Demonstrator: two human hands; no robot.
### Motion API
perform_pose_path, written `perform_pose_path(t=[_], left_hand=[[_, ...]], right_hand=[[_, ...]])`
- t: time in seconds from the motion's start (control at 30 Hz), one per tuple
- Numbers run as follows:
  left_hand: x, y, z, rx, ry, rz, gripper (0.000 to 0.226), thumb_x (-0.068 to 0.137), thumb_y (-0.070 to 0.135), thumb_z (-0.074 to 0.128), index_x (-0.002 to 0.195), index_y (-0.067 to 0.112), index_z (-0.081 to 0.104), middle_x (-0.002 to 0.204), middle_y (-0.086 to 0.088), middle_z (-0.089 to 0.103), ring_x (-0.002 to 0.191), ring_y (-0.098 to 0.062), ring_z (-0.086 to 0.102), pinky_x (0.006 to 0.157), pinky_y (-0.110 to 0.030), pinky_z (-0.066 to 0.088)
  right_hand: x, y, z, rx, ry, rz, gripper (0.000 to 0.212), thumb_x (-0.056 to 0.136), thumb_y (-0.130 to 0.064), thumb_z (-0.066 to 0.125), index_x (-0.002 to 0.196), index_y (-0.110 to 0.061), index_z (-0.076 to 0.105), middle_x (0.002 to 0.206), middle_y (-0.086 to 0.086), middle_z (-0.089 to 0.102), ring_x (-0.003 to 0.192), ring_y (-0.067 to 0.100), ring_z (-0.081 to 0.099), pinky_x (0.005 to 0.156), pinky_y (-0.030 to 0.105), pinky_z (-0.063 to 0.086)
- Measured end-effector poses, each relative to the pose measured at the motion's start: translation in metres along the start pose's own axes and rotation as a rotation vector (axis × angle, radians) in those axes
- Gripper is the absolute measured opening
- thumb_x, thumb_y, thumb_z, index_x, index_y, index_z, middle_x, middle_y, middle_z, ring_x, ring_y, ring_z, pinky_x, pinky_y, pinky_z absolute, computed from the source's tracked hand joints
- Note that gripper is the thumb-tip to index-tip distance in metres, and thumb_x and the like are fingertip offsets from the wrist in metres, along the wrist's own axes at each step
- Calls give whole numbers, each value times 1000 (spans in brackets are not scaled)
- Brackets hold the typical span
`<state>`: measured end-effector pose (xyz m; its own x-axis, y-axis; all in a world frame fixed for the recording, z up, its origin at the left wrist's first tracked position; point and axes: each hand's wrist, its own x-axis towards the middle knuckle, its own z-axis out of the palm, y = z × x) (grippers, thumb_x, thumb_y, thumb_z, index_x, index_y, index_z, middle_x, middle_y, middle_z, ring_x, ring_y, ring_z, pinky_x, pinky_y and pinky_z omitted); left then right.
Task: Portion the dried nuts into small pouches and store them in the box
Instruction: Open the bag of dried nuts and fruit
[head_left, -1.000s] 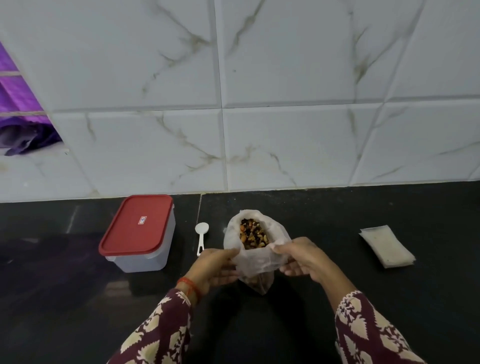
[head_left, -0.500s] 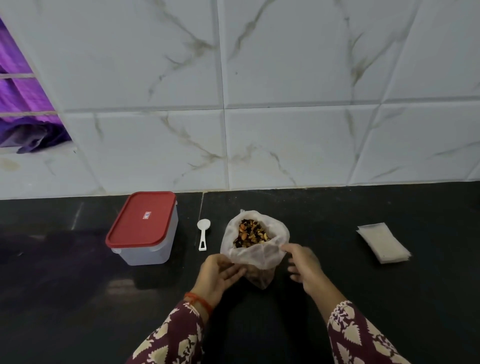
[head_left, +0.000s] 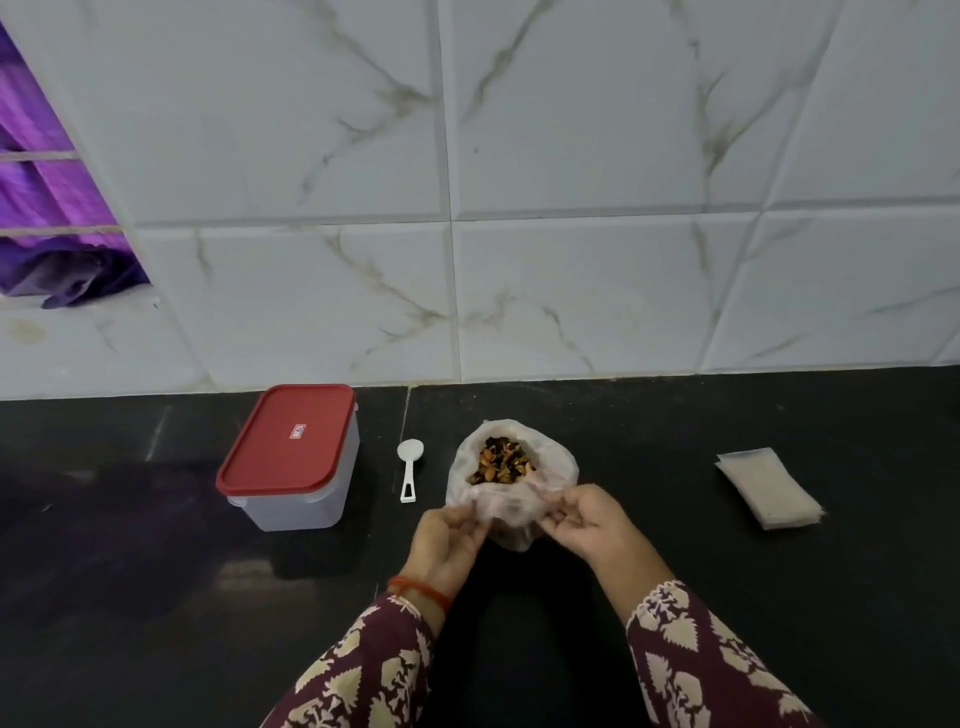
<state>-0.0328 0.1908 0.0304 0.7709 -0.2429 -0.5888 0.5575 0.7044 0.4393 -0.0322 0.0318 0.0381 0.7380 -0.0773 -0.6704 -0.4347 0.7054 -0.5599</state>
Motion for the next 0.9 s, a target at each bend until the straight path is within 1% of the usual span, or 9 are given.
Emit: perform_pose_path(t=[0.07,0.13,0.27,0.4,0.53,0.6,0.73,0.8,0.9], left_hand=[[1,-3,-5,-127,-30,-21,23,94,-6,35,106,-9,54,96,-25,63,75,-31,69,58,-37,58],[2,-10,-10,-87,-19,-39,25,92,-5,36,108,-8,55,90,-23,67,70,-30,70,61,-38,59],[-4,-10,-16,427,150,96,19,87,1,45,102,5,55,95,-13,66,89,-27,63,76,-39,53],[4,3,-19,621,267,252,17,91,20,51,108,19,50,114,-11,58,102,-28,61,87,-47,53],[14,7,-6,725,313,297,17,87,32,62,99,20,60,111,-8,62,103,-26,60,91,-47,52],[15,6,0,739,295,314,15,89,22,62,100,12,62,108,-11,63,101,-26,61,91,-47,52],[9,8,2,199,71,109,16,95,2,45,95,-1,61,90,-18,67,87,-28,62,80,-38,51],[9,5,-4,161,79,51,18,94,4,44,97,0,61,88,-17,67,85,-29,62,76,-38,51],[16,0,-16,385,225,134,19,89,14,49,102,7,62,96,-15,67,89,-30,64,70,-38,52]], right_hand=[[1,7,-7,257,-12,31,44,89,17,31,131,7,42,119,27,58,121,32,54,99,47,41],[1,16,-12,260,14,59,47,89,14,29,132,5,43,120,24,59,119,31,55,94,45,43],[-4,11,-26,-88,117,60,36,81,-10,42,113,-1,57,107,19,64,101,34,60,85,45,47],[1,-2,-29,-531,307,-242,25,87,-36,60,97,-13,62,97,6,64,92,23,63,80,39,55],[11,0,-13,-751,278,-288,12,89,-16,62,100,-12,65,103,10,66,88,21,66,72,35,59],[15,-4,-8,-575,214,-189,16,92,-3,54,104,-4,65,101,15,66,90,25,65,71,36,57],[15,-8,-11,69,116,42,28,93,5,41,115,9,56,106,21,63,108,34,60,92,43,50],[14,-4,-15,52,126,70,28,90,3,42,112,8,59,100,21,64,95,34,63,80,43,53],[14,-2,-19,-253,194,8,25,83,-10,46,96,1,65,86,17,66,81,31,64,66,41,53]])
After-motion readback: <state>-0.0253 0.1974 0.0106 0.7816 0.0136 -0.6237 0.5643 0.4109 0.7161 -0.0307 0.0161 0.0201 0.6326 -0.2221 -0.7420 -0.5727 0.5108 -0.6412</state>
